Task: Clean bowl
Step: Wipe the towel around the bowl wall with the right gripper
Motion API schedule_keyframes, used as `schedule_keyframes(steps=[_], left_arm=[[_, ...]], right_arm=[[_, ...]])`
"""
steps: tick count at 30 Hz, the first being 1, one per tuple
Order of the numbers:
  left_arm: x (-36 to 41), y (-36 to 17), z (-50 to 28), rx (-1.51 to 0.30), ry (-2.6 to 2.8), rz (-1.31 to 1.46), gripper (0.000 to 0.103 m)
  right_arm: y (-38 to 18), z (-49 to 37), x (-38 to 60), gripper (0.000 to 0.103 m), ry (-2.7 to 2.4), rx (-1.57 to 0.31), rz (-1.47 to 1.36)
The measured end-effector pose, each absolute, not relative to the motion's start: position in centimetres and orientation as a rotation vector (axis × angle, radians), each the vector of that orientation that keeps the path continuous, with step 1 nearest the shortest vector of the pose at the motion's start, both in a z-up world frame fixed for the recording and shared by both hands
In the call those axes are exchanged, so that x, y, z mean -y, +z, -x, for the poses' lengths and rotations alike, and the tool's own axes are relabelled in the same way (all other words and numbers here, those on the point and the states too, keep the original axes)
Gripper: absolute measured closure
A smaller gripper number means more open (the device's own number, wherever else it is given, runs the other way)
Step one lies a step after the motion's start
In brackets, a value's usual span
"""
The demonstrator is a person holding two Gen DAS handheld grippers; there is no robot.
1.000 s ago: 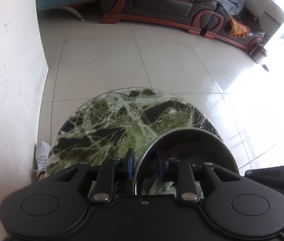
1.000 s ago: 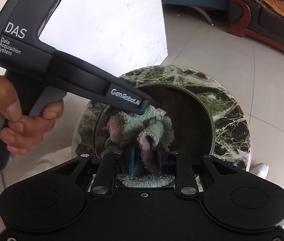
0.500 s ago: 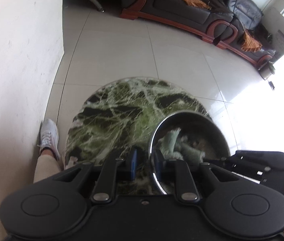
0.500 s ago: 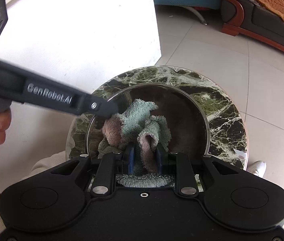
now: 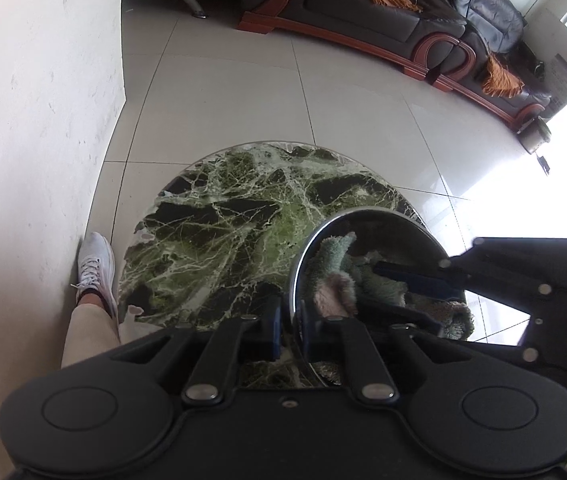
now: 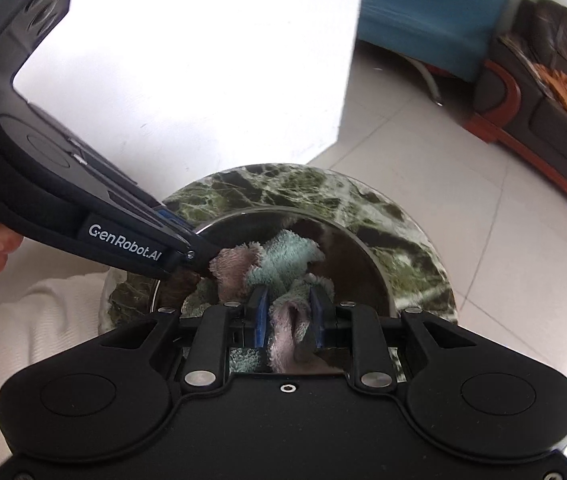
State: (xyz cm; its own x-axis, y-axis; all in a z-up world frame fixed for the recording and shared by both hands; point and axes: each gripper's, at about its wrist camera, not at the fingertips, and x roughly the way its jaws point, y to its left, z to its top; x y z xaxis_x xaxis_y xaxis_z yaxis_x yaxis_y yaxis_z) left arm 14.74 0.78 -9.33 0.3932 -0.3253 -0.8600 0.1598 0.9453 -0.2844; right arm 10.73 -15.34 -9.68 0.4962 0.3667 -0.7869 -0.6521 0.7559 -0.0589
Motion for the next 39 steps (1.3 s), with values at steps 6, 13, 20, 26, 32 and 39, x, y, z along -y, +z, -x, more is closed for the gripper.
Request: schedule_keyframes(steps=[6, 13, 20, 26, 32, 39], left_arm=[[-0.6, -9.0, -14.9, -1.131, -0.306, 0.164, 0.094], [-0.2, -9.3, -15.2, -1.139, -0.307, 0.154, 0.094], [-0.2, -9.6, -15.2, -1.146, -0.315, 0.147, 0.093], [-0.2, -10.0, -15.3, -1.142, -0.317, 0.152, 0.093], [-0.3, -10.0, -15.3, -1.145, -0.323, 0.148, 0.093], [-0.3, -10.0, -15.2, -1.147, -0.324, 0.142, 0.093]], right_arm=[[-9.9, -11.2, 16.7, 0.087, 0.575, -0.875, 0.407], [-10.1, -9.8, 17.6, 0.091, 0.636, -0.960, 0.272], [-9.6, -11.4, 16.5, 0.091, 0.621, -0.892, 0.290], [-10.0, -11.2, 17.6, 0.091, 0.594, -0.919, 0.340], [-8.6, -9.2, 18.6, 0.081, 0.598, -0.912, 0.268], [-7.0, -9.6, 19.1, 0.065, 0.627, -0.906, 0.153]])
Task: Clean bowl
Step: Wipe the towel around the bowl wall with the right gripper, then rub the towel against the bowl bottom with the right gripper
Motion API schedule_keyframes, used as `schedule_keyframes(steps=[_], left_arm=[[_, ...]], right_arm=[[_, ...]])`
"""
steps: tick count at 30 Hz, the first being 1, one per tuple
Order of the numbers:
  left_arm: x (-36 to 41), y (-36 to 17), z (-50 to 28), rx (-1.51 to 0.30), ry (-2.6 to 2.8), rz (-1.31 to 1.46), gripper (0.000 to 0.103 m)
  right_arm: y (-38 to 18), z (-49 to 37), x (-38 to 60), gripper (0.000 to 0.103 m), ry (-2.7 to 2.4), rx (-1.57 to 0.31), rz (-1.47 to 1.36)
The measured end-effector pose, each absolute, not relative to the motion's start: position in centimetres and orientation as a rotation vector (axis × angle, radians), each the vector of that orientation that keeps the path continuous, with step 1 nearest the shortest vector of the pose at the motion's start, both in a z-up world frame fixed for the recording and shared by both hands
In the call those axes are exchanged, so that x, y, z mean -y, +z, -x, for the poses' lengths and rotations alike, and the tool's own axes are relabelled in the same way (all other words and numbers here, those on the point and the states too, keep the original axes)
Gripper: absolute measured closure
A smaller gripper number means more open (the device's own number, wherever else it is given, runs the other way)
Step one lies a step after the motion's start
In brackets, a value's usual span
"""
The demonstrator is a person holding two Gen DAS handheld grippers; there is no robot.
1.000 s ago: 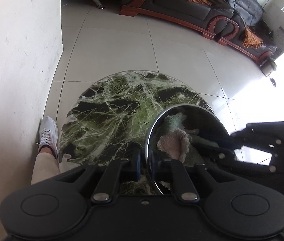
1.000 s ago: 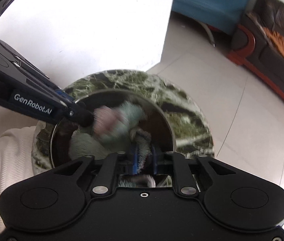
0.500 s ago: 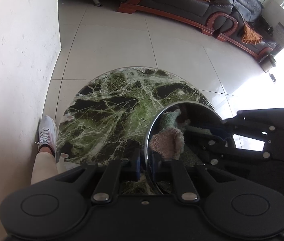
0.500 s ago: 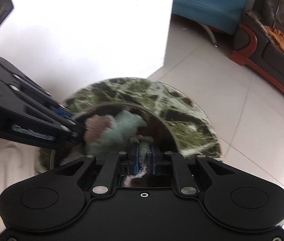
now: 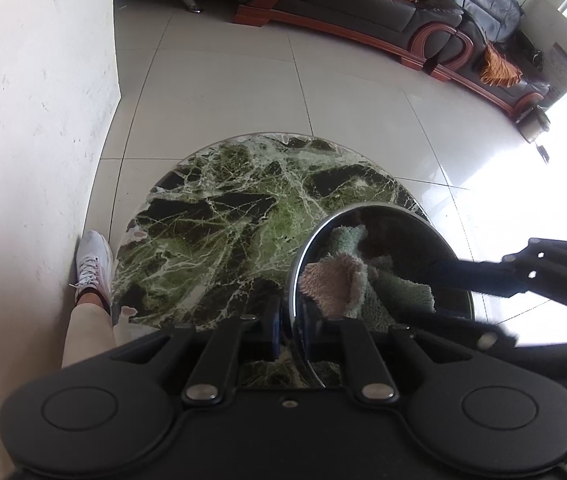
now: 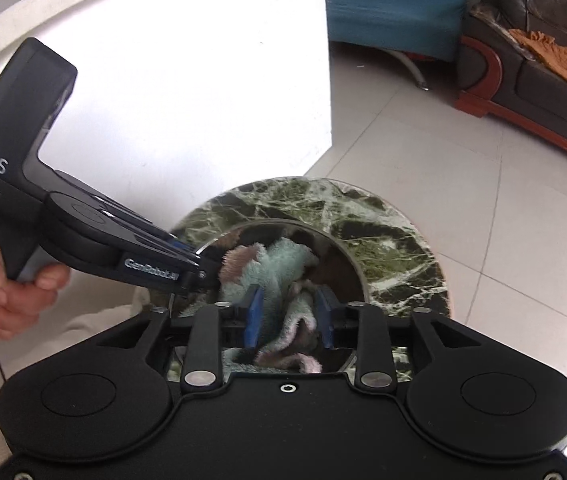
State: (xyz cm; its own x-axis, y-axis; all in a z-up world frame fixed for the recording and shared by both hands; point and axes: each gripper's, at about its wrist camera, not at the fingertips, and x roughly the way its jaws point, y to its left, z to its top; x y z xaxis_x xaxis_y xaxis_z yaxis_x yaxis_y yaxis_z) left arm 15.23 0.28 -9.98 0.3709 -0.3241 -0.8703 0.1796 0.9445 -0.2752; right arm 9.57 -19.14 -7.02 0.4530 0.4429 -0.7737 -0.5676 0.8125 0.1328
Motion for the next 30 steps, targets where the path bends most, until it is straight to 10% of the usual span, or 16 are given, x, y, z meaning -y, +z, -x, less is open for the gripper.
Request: schedule_keyframes(steps=[6, 11, 30], left_arm=[[-0.3, -10.0, -15.3, -1.150, -0.327, 0.140, 0.092], [-0.3, -10.1, -15.3, -1.149, -0.331, 0.136, 0.092], [0.0, -10.6, -15.1, -1.159, -0.323, 0.135, 0.091]], right_arm=[[-10.0, -10.3, 16.8, 0.061, 0.658, -0.966, 0.231], [-9.4, -10.3, 16.8, 0.084, 0.629, -0.925, 0.317], [-10.1, -10.2, 17.1, 0.084, 0.646, -0.945, 0.265]])
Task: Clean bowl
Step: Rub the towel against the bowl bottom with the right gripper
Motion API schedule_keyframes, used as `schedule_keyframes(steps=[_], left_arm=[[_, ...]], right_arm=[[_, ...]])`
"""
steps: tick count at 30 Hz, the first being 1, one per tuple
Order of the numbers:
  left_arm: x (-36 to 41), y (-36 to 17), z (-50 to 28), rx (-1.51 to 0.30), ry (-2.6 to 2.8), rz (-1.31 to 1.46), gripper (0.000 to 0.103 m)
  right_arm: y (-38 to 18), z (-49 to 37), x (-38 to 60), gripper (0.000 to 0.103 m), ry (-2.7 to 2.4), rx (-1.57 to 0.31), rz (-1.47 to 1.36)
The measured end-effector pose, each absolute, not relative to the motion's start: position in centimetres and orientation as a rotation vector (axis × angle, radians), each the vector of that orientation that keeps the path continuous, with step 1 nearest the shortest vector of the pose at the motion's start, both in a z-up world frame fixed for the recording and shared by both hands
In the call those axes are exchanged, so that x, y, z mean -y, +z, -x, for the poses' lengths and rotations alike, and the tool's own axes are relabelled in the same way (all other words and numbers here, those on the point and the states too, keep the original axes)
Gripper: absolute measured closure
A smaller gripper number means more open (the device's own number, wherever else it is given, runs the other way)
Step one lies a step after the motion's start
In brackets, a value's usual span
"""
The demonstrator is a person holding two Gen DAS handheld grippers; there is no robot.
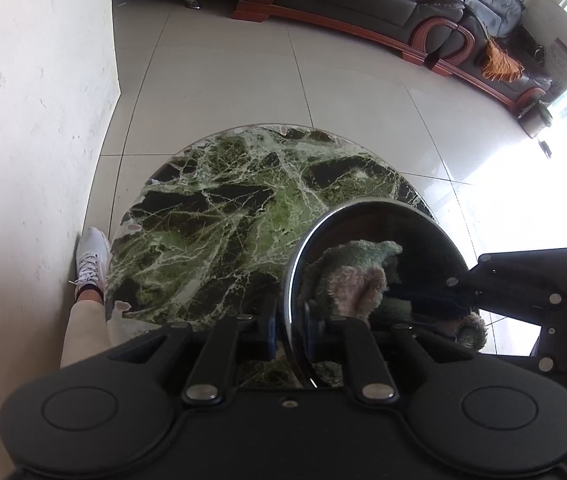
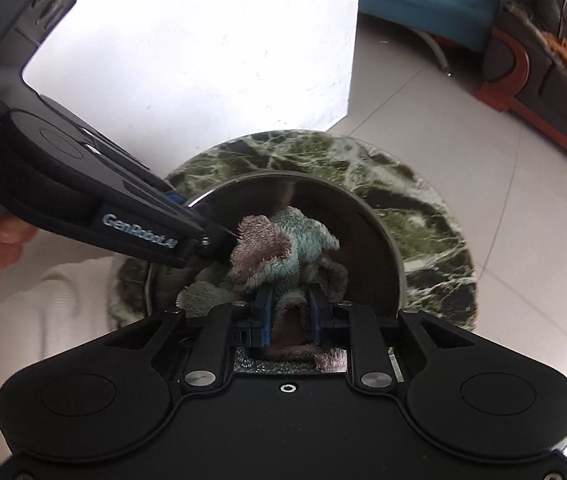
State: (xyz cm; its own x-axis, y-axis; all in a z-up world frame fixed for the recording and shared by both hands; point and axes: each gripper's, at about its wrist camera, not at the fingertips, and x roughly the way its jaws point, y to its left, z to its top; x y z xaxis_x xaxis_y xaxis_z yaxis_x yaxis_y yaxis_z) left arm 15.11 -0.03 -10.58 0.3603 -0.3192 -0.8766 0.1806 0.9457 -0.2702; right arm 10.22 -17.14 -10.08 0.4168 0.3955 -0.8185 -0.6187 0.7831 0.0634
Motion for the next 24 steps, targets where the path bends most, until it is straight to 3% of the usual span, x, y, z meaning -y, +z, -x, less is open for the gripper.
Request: schedule_keyframes(steps=[24], left_arm=[[-0.6, -10.4, -15.1, -1.165, -0.325, 0.145, 0.090]], right_arm=[[-10.0, -10.7, 16.4, 0.080, 0.666, -0.894, 0.383]])
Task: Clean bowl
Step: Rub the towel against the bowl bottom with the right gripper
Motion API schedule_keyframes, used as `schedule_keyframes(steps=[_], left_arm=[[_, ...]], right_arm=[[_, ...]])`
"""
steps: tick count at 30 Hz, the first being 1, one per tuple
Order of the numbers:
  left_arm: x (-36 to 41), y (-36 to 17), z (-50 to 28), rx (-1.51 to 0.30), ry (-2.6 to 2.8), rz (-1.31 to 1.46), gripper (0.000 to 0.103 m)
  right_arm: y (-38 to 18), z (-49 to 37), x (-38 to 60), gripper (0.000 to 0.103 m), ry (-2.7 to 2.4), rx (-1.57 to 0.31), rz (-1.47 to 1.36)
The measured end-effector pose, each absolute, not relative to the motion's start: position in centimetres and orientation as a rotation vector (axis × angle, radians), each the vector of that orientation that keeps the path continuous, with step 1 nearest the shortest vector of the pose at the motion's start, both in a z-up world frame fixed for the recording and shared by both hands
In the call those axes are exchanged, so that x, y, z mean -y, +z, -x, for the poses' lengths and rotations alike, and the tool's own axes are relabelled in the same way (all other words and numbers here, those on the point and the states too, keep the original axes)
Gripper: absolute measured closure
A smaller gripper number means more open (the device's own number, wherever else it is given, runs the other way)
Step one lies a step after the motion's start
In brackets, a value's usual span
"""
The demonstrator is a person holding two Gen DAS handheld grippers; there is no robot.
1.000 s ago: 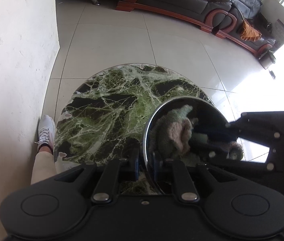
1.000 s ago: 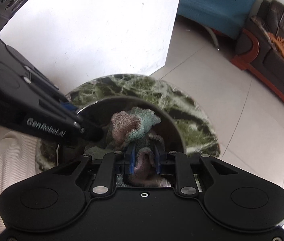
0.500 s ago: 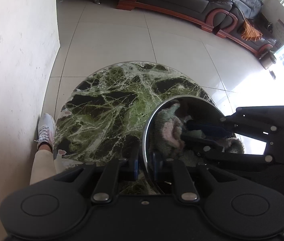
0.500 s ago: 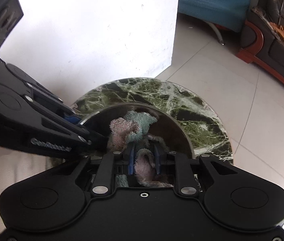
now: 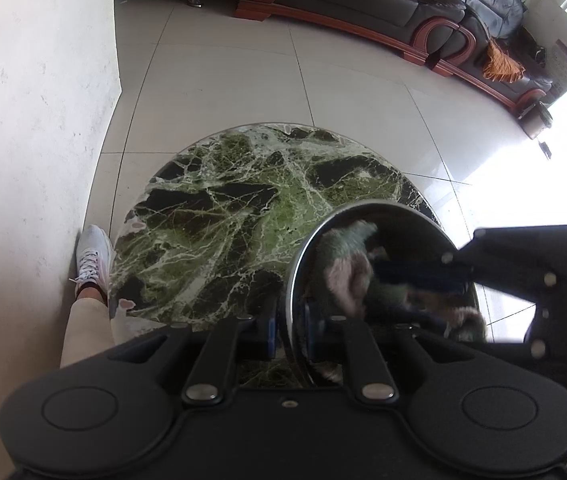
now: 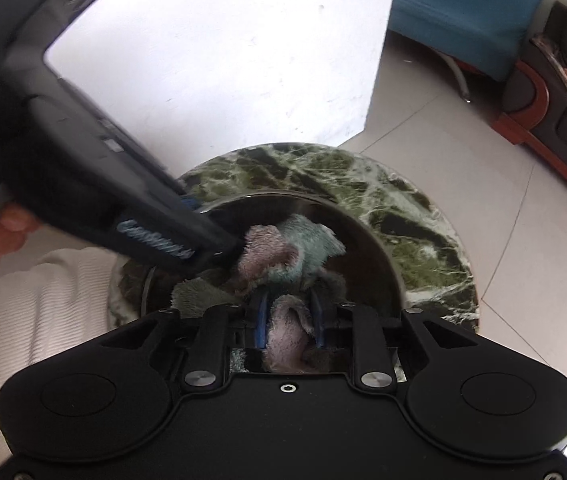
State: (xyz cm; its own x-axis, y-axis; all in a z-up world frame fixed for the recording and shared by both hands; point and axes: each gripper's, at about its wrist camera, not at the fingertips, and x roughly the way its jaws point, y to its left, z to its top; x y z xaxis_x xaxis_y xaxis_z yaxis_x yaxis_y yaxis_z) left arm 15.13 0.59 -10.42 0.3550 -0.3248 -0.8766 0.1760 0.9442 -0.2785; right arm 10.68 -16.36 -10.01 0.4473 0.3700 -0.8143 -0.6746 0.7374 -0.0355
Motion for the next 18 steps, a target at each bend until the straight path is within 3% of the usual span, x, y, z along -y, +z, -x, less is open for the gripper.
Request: schedule_keyframes(steps=[18], left_arm=[[-0.5, -10.4, -15.5, -1.166, -0.332, 0.145, 0.089]], right_arm=[[-10.1, -10.5, 16.8, 0.077, 0.668, -0.898, 0.404]])
